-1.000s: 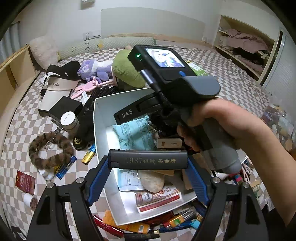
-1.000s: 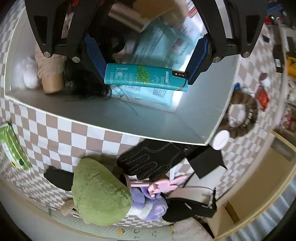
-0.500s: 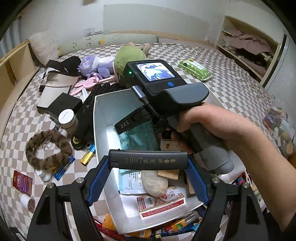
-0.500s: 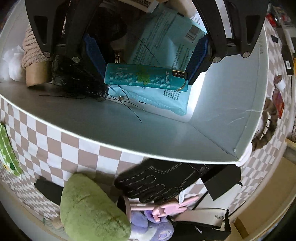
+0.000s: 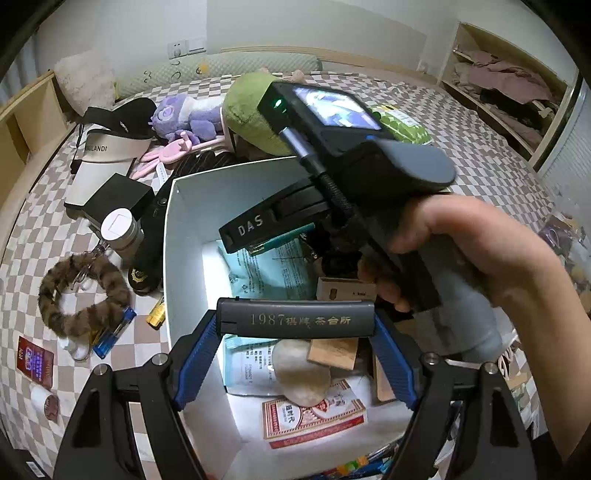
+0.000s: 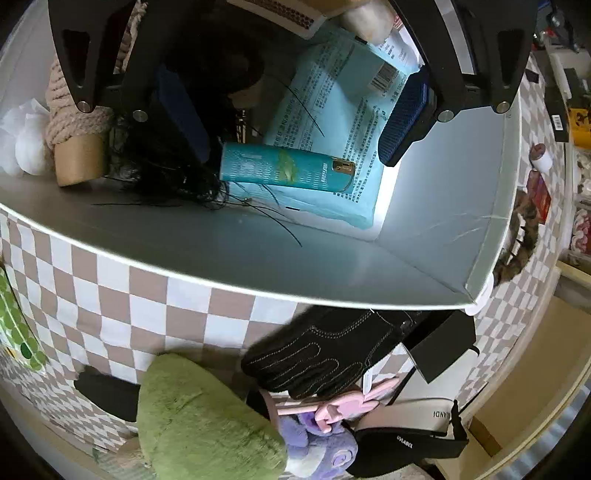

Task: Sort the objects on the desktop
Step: 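Carry both lighters over the white box and open the right tool inside it, then lower the grey lighter into the box and open the left tool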

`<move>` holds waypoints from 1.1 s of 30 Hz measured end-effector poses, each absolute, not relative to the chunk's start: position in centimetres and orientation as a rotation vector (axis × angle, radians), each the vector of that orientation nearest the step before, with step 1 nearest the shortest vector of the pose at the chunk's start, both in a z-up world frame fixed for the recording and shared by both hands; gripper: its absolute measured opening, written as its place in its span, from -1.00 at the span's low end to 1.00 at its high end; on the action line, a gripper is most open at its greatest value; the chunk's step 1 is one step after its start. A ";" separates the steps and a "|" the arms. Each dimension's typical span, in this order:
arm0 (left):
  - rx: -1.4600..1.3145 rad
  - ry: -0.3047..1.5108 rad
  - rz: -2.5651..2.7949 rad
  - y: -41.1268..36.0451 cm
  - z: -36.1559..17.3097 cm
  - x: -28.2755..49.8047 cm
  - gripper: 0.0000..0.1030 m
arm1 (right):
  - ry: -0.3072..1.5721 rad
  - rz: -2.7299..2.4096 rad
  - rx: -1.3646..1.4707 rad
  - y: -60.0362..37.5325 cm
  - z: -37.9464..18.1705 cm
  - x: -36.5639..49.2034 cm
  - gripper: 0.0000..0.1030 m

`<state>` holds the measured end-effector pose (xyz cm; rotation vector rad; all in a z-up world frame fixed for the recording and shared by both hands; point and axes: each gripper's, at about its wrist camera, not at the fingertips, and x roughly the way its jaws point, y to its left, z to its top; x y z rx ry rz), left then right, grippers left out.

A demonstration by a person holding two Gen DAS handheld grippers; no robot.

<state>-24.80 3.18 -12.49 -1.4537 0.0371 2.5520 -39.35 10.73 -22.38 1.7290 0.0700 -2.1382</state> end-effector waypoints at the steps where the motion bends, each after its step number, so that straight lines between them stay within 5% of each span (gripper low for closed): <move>1: -1.456 0.031 2.554 3.3 -12.6 -25.0 0.57 | 0.063 -2.137 1.721 10.9 -22.1 -39.4 0.80; 20: -1.599 -0.249 2.581 4.3 -15.2 -30.4 0.57 | -0.307 -2.164 1.674 21.1 -17.7 -39.4 0.80; 33: -1.826 -0.270 2.580 4.4 -18.8 -33.9 0.57 | -0.324 -2.182 1.676 24.4 -17.5 -38.3 0.80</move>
